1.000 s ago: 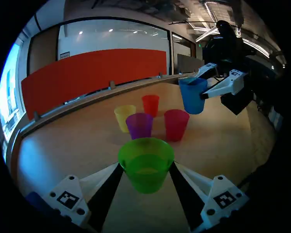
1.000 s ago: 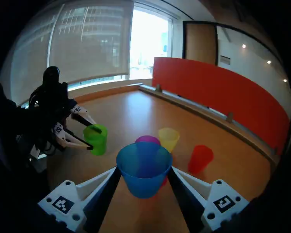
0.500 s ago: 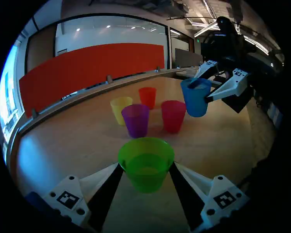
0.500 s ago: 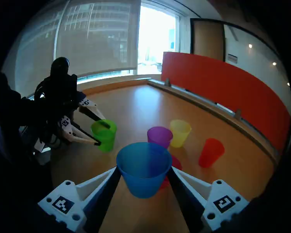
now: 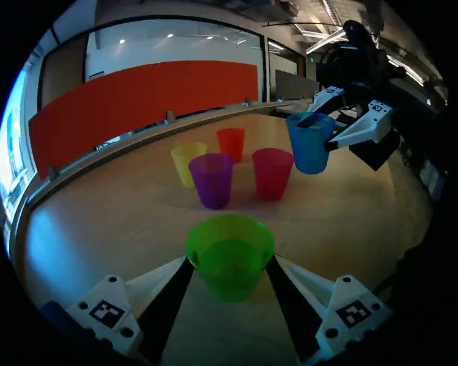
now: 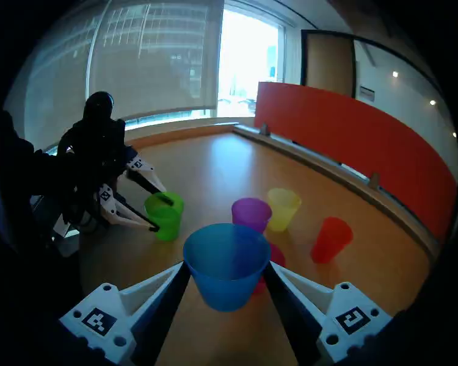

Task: Pour water

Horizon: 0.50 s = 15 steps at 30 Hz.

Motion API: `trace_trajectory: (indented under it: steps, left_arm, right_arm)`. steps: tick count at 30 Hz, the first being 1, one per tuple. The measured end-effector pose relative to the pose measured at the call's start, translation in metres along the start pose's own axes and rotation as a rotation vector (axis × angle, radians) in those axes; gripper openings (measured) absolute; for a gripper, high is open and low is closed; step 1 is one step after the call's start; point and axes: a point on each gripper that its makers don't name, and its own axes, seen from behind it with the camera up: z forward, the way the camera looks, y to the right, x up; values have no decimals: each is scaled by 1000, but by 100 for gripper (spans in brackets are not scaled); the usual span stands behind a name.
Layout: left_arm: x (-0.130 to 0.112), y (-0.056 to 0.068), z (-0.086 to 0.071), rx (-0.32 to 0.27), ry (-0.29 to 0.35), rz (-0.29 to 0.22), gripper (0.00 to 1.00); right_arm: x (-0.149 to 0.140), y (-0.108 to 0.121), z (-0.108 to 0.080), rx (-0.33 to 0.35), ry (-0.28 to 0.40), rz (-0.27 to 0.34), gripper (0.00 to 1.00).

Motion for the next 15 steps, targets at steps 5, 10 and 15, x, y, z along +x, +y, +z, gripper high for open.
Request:
trace_trajectory:
  steps: [5,10,15]
  left_arm:
    - [-3,1,1,-5,-5,1,83]
    - [-4,1,1,-8,-7,-6,83]
    - [-6,1,0,-8,-12,-10,83]
  right_arm:
    - [1,2,-1,-4,2,-3,88]
    - [1,4,-2,-9,3,-7,88]
    - [2,5,-2,-13,5,-7,88]
